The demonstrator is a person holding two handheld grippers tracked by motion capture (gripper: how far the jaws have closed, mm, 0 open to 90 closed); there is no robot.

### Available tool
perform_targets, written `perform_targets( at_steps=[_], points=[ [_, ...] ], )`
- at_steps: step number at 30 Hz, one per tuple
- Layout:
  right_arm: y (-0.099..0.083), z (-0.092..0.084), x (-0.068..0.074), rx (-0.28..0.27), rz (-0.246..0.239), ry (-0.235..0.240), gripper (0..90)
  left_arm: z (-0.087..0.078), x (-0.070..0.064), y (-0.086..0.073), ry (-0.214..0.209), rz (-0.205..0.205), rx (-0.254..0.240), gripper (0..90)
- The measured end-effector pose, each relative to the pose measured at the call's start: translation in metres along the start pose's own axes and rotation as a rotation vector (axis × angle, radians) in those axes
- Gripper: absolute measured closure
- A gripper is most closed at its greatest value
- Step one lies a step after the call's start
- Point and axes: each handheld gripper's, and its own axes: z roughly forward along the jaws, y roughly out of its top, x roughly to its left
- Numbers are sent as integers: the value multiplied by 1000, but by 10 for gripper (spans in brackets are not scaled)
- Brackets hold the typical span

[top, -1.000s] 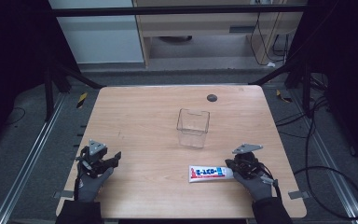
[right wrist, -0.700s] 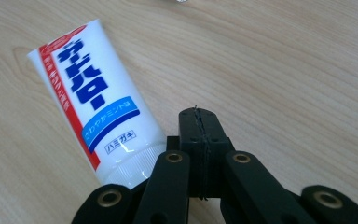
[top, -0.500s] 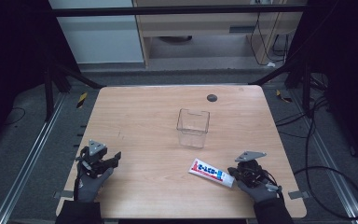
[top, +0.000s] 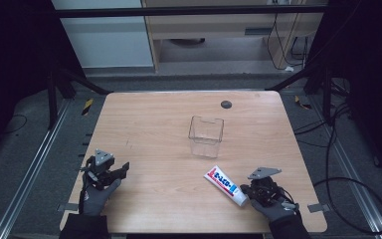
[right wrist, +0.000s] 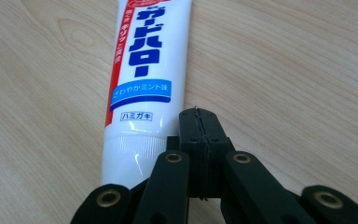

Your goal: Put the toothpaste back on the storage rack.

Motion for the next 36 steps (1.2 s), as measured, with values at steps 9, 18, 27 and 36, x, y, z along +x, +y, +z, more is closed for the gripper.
perform_targets(
  at_steps=[9, 18, 27, 36],
  points=[
    [1, -3, 5, 2, -13, -21, 886, 1, 1, 0, -1, 2, 3, 385],
    [16, -20, -2, -84, 20, -96, 778, 2, 0, 0, -6, 12, 7, 380],
    [36, -24, 6, -78, 21, -85, 562, 4, -1, 0, -9, 16, 15, 378],
    [51, -21, 13, -45, 18, -68, 454, 5, -2, 0, -13, 24, 24, 375]
  ],
)
